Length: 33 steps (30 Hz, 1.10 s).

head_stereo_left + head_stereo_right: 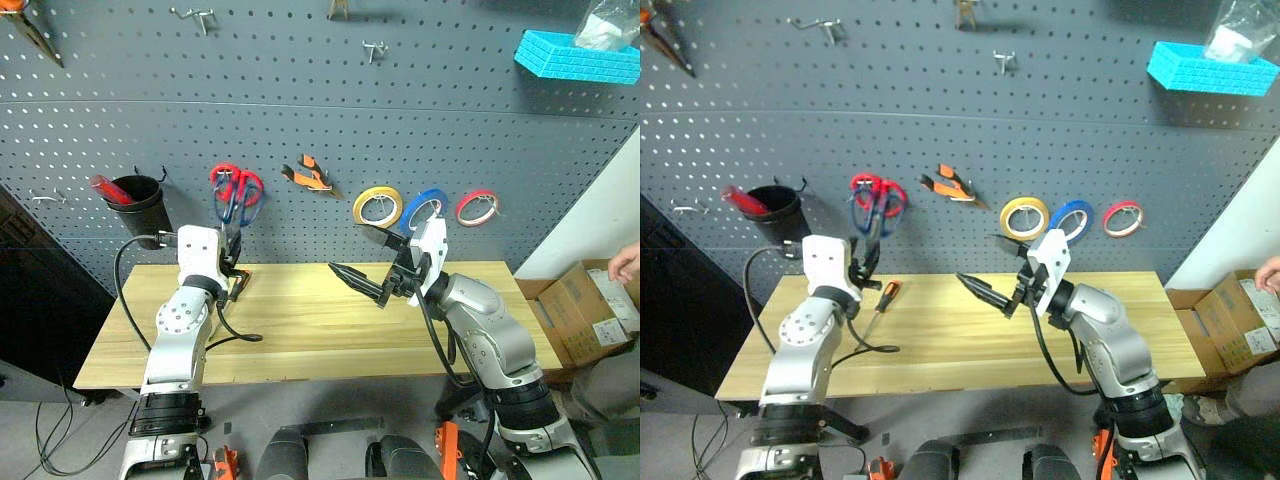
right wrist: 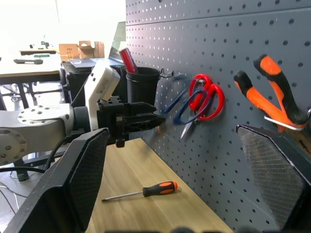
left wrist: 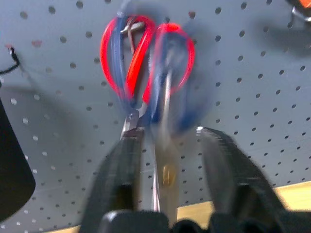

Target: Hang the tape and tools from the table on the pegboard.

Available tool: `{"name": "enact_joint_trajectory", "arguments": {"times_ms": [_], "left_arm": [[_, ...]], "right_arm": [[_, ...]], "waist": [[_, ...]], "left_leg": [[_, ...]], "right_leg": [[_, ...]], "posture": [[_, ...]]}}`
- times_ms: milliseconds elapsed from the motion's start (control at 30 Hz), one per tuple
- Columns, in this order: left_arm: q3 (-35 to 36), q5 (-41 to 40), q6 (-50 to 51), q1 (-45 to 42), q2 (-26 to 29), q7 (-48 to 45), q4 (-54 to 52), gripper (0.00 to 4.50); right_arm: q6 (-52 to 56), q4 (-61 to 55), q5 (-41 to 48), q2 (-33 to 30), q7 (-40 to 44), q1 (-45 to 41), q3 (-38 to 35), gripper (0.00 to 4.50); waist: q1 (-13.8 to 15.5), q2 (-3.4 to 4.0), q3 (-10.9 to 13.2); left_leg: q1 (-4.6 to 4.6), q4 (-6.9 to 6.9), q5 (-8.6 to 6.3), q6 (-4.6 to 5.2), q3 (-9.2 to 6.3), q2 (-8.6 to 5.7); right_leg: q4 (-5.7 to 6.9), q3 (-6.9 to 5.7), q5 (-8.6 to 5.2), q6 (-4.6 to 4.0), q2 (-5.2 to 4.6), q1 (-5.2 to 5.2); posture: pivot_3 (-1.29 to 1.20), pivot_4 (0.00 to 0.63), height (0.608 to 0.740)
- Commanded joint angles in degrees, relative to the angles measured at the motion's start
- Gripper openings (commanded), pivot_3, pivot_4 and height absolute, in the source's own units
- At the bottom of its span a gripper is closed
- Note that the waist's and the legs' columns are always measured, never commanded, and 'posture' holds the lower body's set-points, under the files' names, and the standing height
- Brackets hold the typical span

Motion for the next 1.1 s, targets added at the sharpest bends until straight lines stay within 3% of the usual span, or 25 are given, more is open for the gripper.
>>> {"name": "enact_joint_trajectory", "arguments": {"times_ms": [33, 133, 400, 600, 767, 1100], "left_arm": [[1.6, -0.3, -0.7, 0.2, 0.8, 0.4, -1.0, 3.53], [2.2, -0.5, 0.9, 1.6, 1.1, 0.6, -1.1, 4.45], [1.9, 2.0, 7.7, 7.4, 5.1, -0.6, 1.5, 4.48], [2.3, 1.1, 14.5, 5.3, 9.1, -3.1, 6.6, 4.48], [3.0, -0.4, 14.6, -4.6, 12.3, -6.8, 18.7, 4.48], [0.4, -0.7, 11.5, -15.7, 9.3, -9.8, 31.8, 4.48]], "right_arm": [[0.5, -3.2, 2.4, 0.2, 0.1, -0.2, -1.2, 4.50], [1.3, -4.1, 3.6, 0.3, -0.1, 0.2, -1.2, 4.50], [3.2, -1.9, -3.3, 1.4, -4.0, -0.3, 5.8, 4.50], [6.4, 3.2, -7.0, 9.0, -8.1, -6.2, 11.2, 4.50], [7.2, 10.9, -7.9, 15.0, -10.5, -12.9, 10.8, 4.50], [14.9, 0.2, -6.4, 9.9, -11.7, -7.4, 8.6, 4.50]], "waist": [[0.0, 0.00, 0.0], [-0.1, 0.01, 0.0], [-1.1, 0.34, 0.4], [-1.7, 0.67, 2.5], [-1.3, 0.66, 4.8], [-1.8, 0.60, 8.9]], "left_leg": [[0.01, 0.00, 0.00, 0.00, 0.01, 0.00], [0.04, 0.00, 0.00, 0.00, 0.02, 0.00], [0.41, -0.04, 0.00, 0.01, 0.08, 0.05], [0.54, -0.08, 0.00, 0.01, -0.01, 0.12], [0.29, -0.07, 0.07, 0.11, -0.09, 0.13], [-0.71, -0.08, -0.09, 0.37, -0.16, 0.00]], "right_leg": [[0.02, 0.01, 0.00, 0.00, 0.00, 0.00], [0.06, 0.03, -0.01, -0.02, 0.00, 0.00], [0.10, 0.05, -0.28, -0.43, -0.01, 0.27], [0.16, -0.03, -0.36, -0.55, -0.03, 0.23], [0.19, -0.16, -0.35, -0.55, -0.04, 0.03], [0.12, -0.22, -0.34, -0.03, -0.22, -0.62]], "posture": [[0.17, 0.056, 0.740], [0.17, 0.067, 0.740], [0.15, 0.125, 0.740], [0.15, 0.194, 0.740], [0.14, 0.259, 0.740], [0.08, 0.347, 0.740]]}}
